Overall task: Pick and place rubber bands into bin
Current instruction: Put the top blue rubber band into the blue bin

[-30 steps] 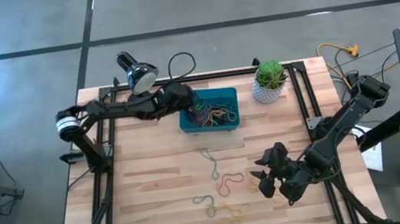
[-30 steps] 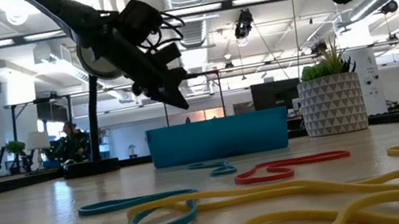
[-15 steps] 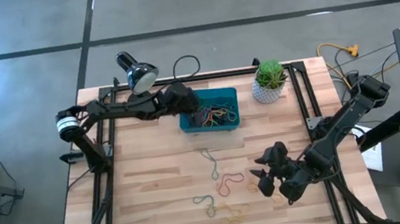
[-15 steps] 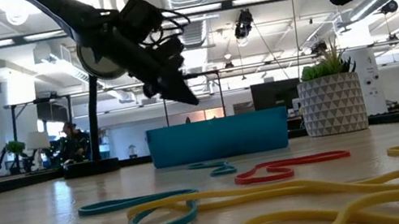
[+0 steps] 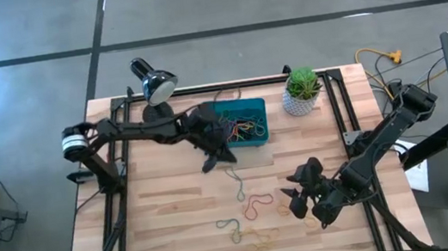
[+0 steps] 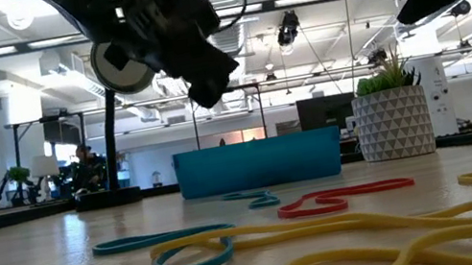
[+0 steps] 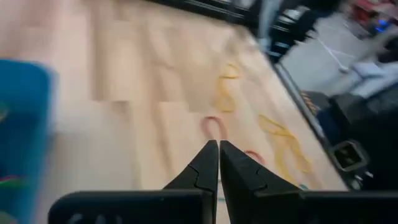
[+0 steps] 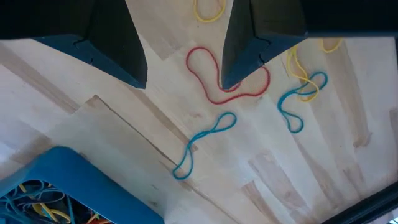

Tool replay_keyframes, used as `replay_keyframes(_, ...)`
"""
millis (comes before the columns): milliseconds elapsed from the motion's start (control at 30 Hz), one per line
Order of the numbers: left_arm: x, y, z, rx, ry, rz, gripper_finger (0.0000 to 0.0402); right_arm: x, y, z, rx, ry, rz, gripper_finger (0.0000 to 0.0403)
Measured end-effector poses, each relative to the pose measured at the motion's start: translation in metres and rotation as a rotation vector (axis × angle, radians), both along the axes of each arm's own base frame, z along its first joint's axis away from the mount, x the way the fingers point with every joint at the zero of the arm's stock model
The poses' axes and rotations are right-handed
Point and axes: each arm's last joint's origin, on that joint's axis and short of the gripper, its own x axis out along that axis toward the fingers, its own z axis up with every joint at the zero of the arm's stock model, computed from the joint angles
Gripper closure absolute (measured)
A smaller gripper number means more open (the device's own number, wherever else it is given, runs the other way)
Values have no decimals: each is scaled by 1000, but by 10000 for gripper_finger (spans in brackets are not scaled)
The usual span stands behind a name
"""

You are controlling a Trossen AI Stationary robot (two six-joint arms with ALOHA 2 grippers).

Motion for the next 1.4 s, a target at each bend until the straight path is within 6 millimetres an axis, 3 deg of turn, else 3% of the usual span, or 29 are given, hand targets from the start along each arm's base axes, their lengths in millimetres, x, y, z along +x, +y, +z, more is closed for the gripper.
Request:
replay_keyframes(233,8,-59,-7,168,-76,-221,402,1,-7,-7,-17,20,-19,209)
replay_keyframes(400,16,-84,-21,474,-55,-178,402,3,-13,-11,-22,28,-42,209)
replay_keyframes(467,19,-85,-23,568,-48,-168,402,3,-14,-11,-23,30,-48,209)
replay_keyframes(633,26,-83,-35,612,109,-231,399,4,-15,-11,-21,28,-53,209)
replay_keyframes(800,41,-84,-46,629,213,-297,359,5,-14,-11,-7,10,-53,209)
replay_keyframes(967,57,-84,-43,631,194,-292,300,7,-13,-10,18,-15,-57,209)
replay_keyframes(1133,59,-84,-40,685,153,-335,256,7,-12,-10,37,-23,-66,209)
replay_keyframes(1400,59,-84,-55,753,175,-389,240,6,-12,-12,40,-28,-64,209)
